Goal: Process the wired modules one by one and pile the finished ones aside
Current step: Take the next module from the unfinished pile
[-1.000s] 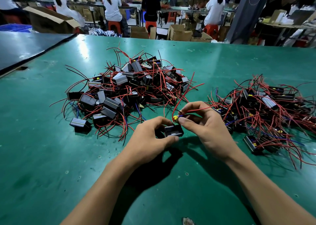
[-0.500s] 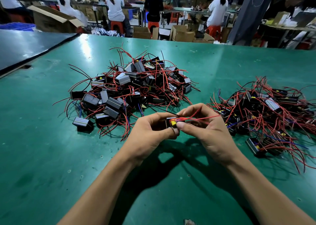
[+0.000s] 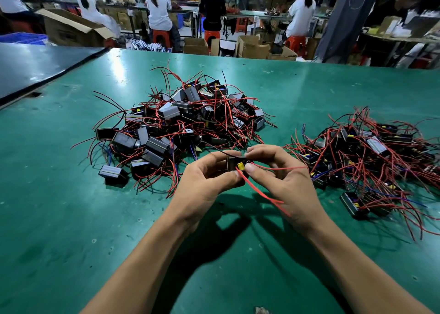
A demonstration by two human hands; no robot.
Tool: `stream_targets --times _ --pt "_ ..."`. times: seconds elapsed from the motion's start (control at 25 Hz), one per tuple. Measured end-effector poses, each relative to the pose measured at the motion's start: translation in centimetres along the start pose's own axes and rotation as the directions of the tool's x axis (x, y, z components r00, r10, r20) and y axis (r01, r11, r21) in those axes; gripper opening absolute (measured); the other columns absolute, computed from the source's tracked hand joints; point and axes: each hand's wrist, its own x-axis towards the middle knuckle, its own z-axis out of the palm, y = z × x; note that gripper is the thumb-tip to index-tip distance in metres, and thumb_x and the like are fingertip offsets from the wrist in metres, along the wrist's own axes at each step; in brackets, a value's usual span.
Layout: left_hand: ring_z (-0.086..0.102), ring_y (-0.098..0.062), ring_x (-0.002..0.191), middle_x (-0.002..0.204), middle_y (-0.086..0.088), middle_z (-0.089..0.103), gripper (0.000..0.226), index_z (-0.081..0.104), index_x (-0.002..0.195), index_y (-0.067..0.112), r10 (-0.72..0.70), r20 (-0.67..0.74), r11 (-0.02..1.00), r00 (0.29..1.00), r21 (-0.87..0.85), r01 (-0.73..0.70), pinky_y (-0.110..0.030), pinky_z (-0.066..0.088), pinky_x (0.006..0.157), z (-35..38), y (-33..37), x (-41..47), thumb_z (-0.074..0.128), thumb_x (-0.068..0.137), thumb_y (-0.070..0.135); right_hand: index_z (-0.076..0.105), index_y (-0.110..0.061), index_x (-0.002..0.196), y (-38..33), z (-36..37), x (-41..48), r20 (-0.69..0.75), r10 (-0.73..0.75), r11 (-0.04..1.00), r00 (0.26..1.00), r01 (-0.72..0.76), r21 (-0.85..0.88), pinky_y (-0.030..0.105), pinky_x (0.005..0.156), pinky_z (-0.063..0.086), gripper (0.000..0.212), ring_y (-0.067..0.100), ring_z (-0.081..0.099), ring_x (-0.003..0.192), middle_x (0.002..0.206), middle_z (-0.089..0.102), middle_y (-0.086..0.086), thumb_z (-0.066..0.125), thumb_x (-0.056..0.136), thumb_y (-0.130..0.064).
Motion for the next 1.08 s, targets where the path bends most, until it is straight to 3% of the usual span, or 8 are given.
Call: stream_targets --times 0.2,0.64,0.88,1.08 --pt "0.069 -0.021 0.095 0.104 -0.014 0.074 0.033 0.070 0.108 0.009 0.032 -0.034 0.995 0.999 0.094 -0.029 -0.032 0.055 0.094 0.2 -0.2 0.0 0.070 0.081 -0.008 0.072 -0.015 0.094 0.4 0.6 0.0 -0.131 0.018 0.998 0.991 -0.026 -0.060 0.018 0.074 0.053 0.015 0.014 0.073 0.088 0.091 0.076 0.001 0.076 0.085 -0.002" --pt "0.068 -0.003 0.084 0.093 0.004 0.076 0.032 0.071 0.105 0.011 0.116 -0.093 0.975 0.989 0.200 -0.096 -0.014 0.052 0.076 1.0 -0.3 0.0 0.076 0.077 -0.005 0.072 -0.017 0.090 0.7 1.1 -0.3 -0.319 -0.018 0.996 0.948 -0.013 -0.093 0.036 0.082 0.059 0.013 0.021 0.075 0.086 0.092 0.076 0.002 0.081 0.082 -0.011" --pt "0.070 -0.013 0.099 0.098 0.003 0.076 0.031 0.072 0.103 0.015 0.173 -0.144 0.939 0.974 0.322 -0.119 -0.033 0.054 0.094 1.3 -0.5 -0.1 0.083 0.075 0.006 0.071 -0.017 0.089 0.6 1.2 -0.3 -0.320 -0.042 0.990 0.946 -0.004 -0.140 0.022 0.077 0.055 0.011 0.012 0.074 0.081 0.087 0.076 -0.001 0.079 0.084 -0.011" --pt "0.069 -0.008 0.096 0.097 0.006 0.075 0.031 0.072 0.101 0.016 0.182 -0.149 0.933 0.972 0.338 -0.123 -0.023 0.055 0.086 1.3 -0.5 -0.2 0.084 0.074 0.010 0.072 -0.014 0.086 0.7 1.4 -0.2 -0.377 0.026 0.993 0.926 -0.067 -0.095 0.030 0.079 0.057 0.006 0.015 0.072 0.079 0.088 0.074 0.002 0.078 0.085 -0.015"
